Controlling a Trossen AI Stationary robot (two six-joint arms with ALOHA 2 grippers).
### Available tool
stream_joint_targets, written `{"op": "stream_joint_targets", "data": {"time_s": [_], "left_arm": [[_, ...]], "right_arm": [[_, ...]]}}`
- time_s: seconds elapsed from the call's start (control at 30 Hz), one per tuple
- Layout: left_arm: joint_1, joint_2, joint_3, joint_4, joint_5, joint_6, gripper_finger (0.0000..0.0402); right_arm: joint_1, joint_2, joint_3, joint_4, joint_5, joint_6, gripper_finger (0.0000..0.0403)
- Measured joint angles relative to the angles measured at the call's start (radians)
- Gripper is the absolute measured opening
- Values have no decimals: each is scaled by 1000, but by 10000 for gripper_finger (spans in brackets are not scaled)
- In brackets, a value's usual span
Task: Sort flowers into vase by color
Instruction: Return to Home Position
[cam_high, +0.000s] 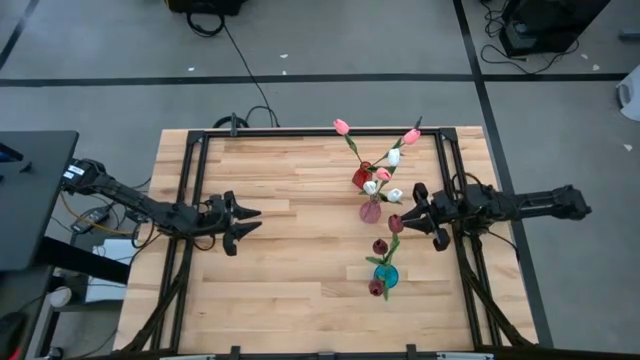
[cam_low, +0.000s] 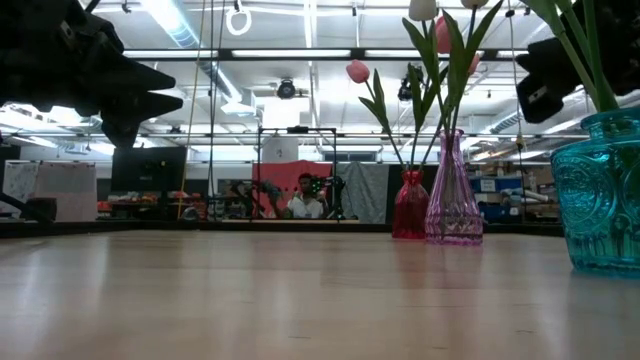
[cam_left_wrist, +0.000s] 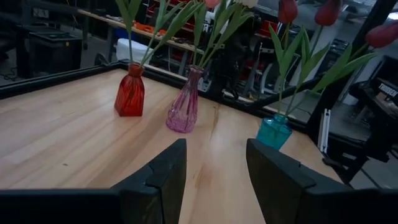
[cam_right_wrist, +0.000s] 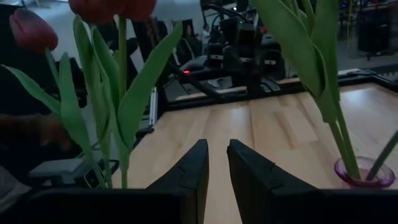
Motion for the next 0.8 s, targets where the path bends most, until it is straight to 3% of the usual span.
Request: {"op": "stream_joint_targets", "data": {"time_s": [0.3, 0.8], "left_arm": [[0, 0, 0, 0, 0, 2, 171], [0, 0, 0, 0, 0, 2, 171]], "right_arm": [[0, -5, -59, 78, 193, 8, 74], [0, -6, -60, 83, 197, 7, 74]]}}
